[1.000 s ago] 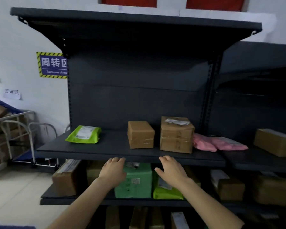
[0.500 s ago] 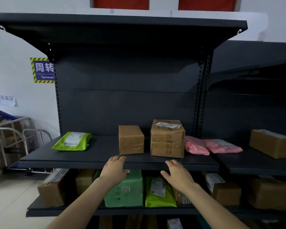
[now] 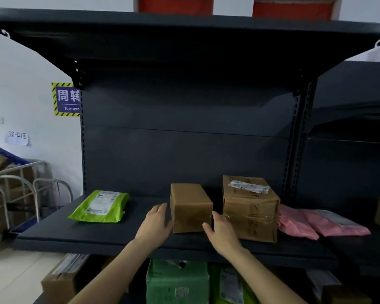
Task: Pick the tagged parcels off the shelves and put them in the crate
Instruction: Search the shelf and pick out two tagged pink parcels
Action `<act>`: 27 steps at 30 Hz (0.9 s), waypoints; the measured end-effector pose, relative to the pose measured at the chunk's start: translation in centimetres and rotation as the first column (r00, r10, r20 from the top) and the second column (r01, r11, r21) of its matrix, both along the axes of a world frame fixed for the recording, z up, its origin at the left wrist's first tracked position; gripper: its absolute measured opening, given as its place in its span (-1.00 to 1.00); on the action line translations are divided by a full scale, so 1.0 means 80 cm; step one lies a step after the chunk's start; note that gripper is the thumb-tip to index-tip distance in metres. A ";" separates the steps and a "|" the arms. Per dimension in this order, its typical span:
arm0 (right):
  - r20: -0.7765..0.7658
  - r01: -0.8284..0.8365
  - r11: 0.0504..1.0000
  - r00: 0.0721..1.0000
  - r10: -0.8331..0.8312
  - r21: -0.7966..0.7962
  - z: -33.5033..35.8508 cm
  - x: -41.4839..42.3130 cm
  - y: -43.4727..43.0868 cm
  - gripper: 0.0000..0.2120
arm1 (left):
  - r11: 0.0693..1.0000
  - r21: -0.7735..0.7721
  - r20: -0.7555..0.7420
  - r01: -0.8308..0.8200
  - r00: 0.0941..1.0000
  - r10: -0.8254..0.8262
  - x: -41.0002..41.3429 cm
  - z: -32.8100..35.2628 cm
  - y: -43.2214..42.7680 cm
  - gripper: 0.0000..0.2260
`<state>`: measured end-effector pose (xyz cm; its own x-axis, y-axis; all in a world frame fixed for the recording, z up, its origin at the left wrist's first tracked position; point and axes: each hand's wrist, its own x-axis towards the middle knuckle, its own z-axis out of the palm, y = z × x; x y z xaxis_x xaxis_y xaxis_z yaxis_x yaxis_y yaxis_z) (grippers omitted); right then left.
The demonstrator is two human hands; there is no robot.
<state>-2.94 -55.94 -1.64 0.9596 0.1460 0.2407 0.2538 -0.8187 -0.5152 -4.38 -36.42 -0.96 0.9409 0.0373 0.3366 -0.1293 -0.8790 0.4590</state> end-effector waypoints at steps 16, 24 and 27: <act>0.369 0.037 0.998 0.928 -0.056 0.057 0.040 0.072 0.085 -0.55 | 0.809 -0.580 -0.040 0.095 0.989 -0.144 0.089 -0.014 0.030 -0.62; 0.411 -0.190 0.931 0.857 0.312 -0.311 0.025 0.073 0.151 -0.57 | 0.701 -0.709 -0.160 -0.071 0.985 -0.063 0.082 -0.041 0.067 -0.85; 0.444 -0.252 0.950 0.840 0.310 -0.186 0.026 0.075 0.146 -0.59 | 0.672 -0.736 -0.137 -0.082 0.990 -0.028 0.085 -0.036 0.074 -0.77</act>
<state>3.05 -44.22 0.46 0.6541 0.4472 0.6100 0.6669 -0.7215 -0.1862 2.40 -30.50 -3.84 0.9666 0.2474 0.0672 -0.0039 -0.2478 0.9688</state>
